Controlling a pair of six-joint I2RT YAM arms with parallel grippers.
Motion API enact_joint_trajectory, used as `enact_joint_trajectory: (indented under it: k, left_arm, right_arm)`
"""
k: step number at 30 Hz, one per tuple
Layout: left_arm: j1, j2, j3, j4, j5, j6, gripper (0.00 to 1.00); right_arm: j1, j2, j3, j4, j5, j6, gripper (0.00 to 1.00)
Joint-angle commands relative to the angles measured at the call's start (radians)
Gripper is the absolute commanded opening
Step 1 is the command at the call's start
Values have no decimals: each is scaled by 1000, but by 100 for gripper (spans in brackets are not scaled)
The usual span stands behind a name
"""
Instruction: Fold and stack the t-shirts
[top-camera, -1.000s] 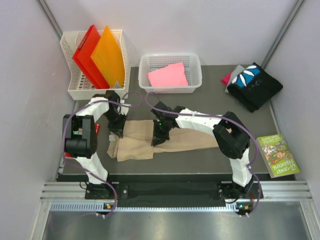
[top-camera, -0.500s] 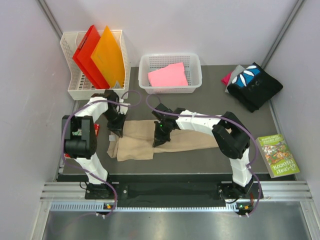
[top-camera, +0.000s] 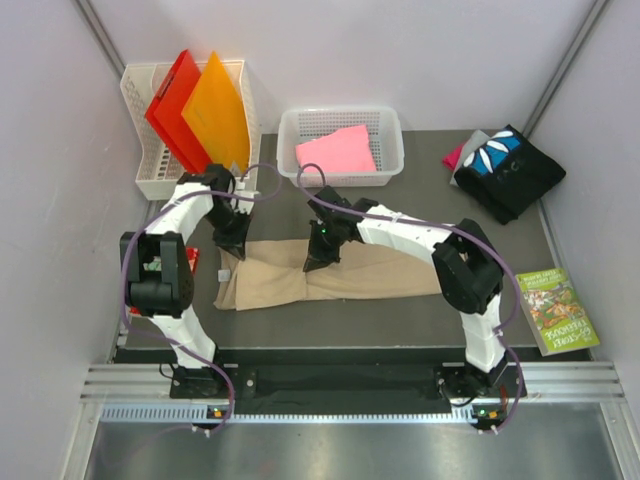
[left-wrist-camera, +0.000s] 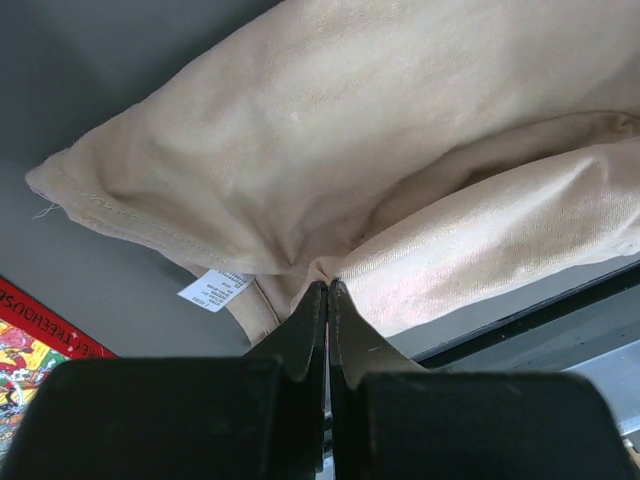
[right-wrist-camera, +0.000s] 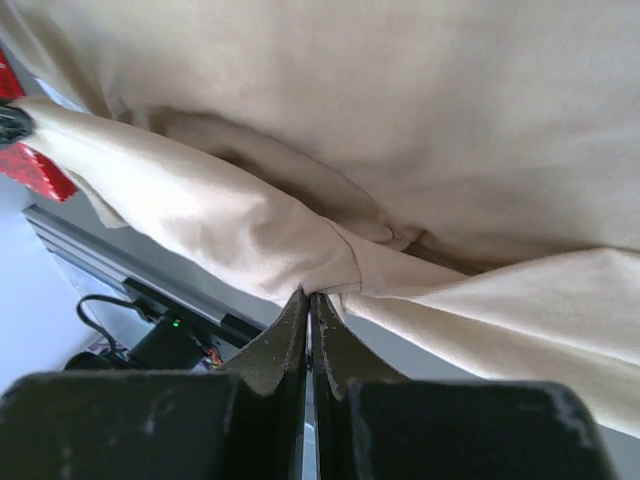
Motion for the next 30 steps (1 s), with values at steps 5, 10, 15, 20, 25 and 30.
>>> enact_joint_trajectory:
  k: [5,10,15,20,25,30]
  left_arm:
    - [7,26,17,-22,9,11,0]
    - [8,46,19,-16,-2,14,3]
    - [11,55,16,-7,-14,10,4]
    - [14,51,13,-7,-22,7,6]
    - [19,34,-19,3,-24,4,6]
    - [36,28,-47,21,-53,5,7]
  right_arm:
    - [-34,10,91,12,-30,-32,0]
    - [-57,50,96,52,-51,-38,0]
    - [-78,97,132,60,-63,-70,0]
    - [-94,108,130,52,-24,-99,0]
    - [-109,97,102,41,19,-124,0]
    - [-118,100,97,37,21,-130,0]
